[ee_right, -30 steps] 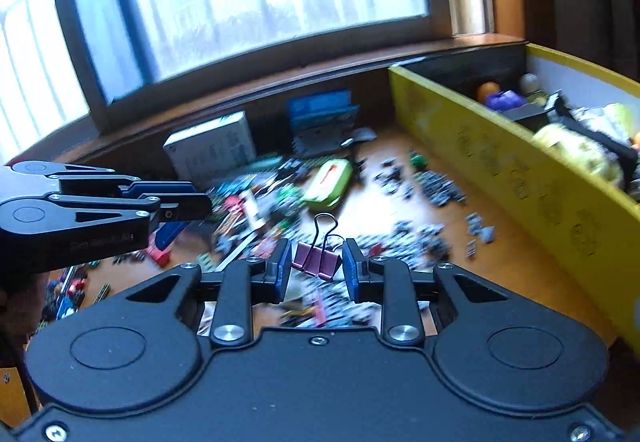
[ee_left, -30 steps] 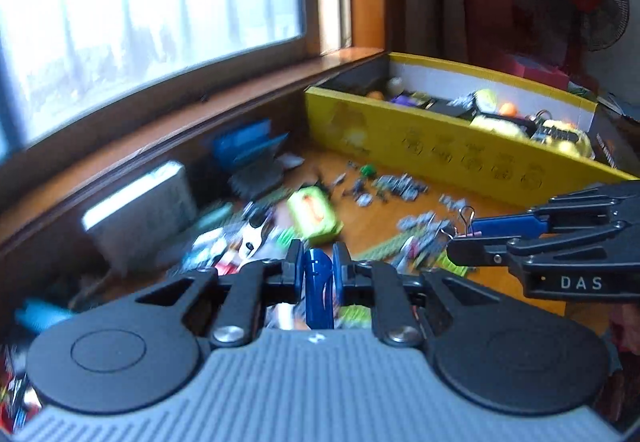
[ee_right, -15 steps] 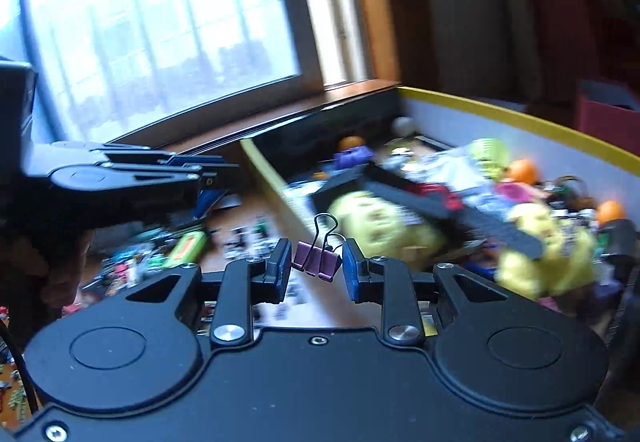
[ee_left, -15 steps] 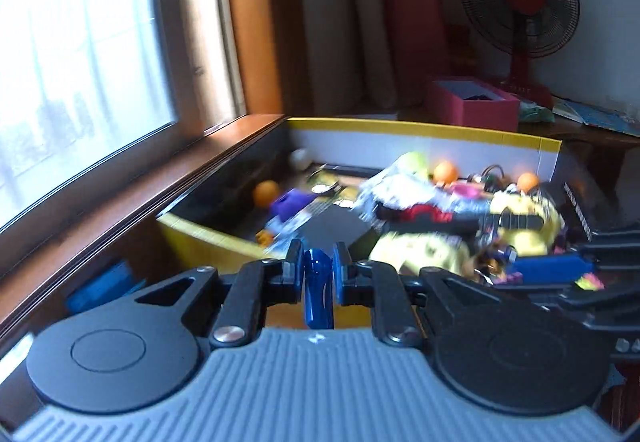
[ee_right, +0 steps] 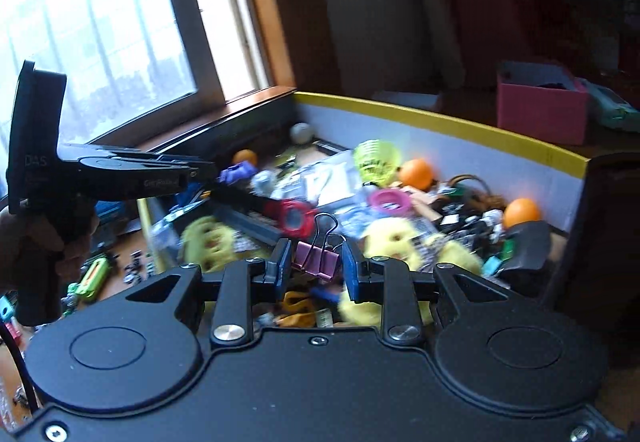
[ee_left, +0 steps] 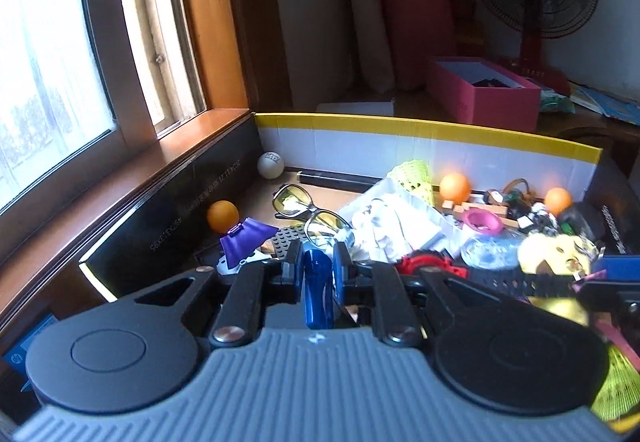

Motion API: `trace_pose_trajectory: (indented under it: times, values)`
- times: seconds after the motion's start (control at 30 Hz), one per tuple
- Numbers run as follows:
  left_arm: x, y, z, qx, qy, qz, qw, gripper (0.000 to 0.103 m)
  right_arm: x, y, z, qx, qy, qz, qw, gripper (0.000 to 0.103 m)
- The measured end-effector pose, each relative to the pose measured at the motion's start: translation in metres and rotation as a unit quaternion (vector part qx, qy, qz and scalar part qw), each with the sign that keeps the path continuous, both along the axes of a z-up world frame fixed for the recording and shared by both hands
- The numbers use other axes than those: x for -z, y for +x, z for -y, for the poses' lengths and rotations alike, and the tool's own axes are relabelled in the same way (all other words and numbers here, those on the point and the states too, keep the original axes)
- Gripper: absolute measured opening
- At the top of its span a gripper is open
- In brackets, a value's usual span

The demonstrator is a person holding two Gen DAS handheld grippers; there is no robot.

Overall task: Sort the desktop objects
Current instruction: 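Open the right tool over the yellow box while the left tool releases the blue marker into it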

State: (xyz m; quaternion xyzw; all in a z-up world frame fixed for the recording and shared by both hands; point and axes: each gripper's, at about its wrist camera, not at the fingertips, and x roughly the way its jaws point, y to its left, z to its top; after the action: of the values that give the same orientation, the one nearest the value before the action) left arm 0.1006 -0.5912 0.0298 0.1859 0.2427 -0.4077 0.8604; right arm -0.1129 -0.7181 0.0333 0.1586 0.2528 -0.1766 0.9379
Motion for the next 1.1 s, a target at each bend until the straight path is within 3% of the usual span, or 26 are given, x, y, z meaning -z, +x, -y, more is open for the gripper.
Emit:
trace_pose_trajectory:
  times: [0.1, 0.17, 0.27, 0.33, 0.7, 1.1]
  values:
    - [0.001, 0.004, 0.004, -0.014, -0.003, -0.005, 0.9999, 0.055, 0.001, -0.001, 0.01, 0.007, -0.002, 0.0, 1.0, 0.027]
    - [0.0, 0.004, 0.004, -0.018, -0.004, -0.006, 0.9998, 0.066, 0.002, 0.0, 0.015, 0.011, 0.001, 0.001, 1.0, 0.027]
    - [-0.001, 0.003, 0.006, -0.025, -0.002, -0.005, 0.9997, 0.073, 0.003, 0.001, 0.018, 0.007, 0.006, 0.0, 1.0, 0.037]
    - [-0.002, 0.001, 0.003, -0.032, -0.005, -0.006, 0.9995, 0.08, 0.004, 0.002, 0.017, 0.002, 0.006, 0.001, 1.0, 0.038]
    - [-0.019, -0.013, -0.02, -0.069, -0.016, -0.012, 0.9974, 0.1, 0.004, 0.005, 0.01, -0.021, 0.007, 0.008, 1.0, 0.044]
    - [-0.04, -0.036, -0.083, -0.12, -0.028, -0.012, 0.9923, 0.103, -0.008, 0.007, -0.021, -0.042, -0.012, 0.024, 0.999, 0.05]
